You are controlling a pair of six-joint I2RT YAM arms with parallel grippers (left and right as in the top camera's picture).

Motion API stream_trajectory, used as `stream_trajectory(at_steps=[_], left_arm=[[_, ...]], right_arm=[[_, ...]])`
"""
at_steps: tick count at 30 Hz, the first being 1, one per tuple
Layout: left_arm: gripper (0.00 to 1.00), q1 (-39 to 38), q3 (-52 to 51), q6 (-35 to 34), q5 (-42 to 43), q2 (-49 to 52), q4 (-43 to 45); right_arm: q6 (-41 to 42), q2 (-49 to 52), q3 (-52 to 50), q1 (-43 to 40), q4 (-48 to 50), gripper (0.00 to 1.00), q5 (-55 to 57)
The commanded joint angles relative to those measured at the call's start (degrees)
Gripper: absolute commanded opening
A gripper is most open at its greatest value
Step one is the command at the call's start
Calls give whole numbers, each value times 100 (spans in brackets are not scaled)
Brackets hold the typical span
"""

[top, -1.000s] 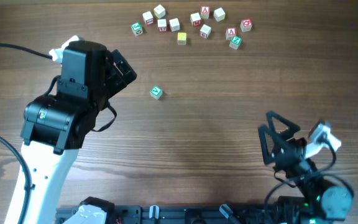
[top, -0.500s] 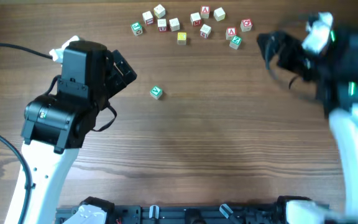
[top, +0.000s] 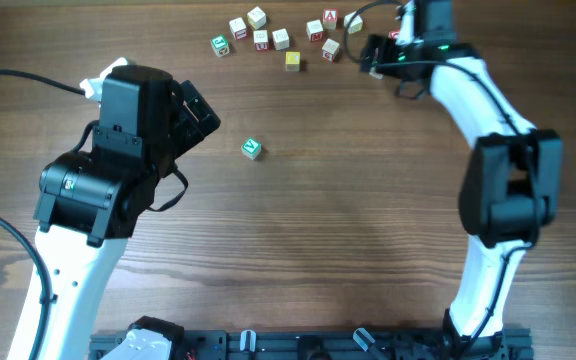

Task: Form a circle
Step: 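Reach the right gripper to the green Z block and grasp it, then place the Z block beside the V block, release, withdraw right gripper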

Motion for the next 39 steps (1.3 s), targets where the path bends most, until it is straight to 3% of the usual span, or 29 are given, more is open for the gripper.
stream_trajectory(at_steps=[1,3,11,12,16,24,27,34,39], left_arm=[[100,33,26,48,-52,-4,13],[100,33,26,48,-52,-4,13],[100,33,26,48,-52,-4,13],[100,33,26,48,-52,-4,13],[100,33,26,48,-52,-4,13],[100,33,26,48,-52,-4,13],[100,33,26,48,-50,-4,13],[100,33,26,48,-50,-4,15],[100,33,26,48,-50,-4,15]], right_arm=[[278,341,61,389,387,98,1311],[575,566,61,511,557,96,1950],[1058,1016,61,505,955,92,2000],[1056,1088,61,505,1032,89,2004],[1051,1141,61,472,986,58,2002],[284,442,63,472,417,20,1963],[4,-105,63,472,-107,15,1646],[-953,-758,61,584,-1353,15,-1128],[-1729,-723,-341,1182,-1862,14,-1320]])
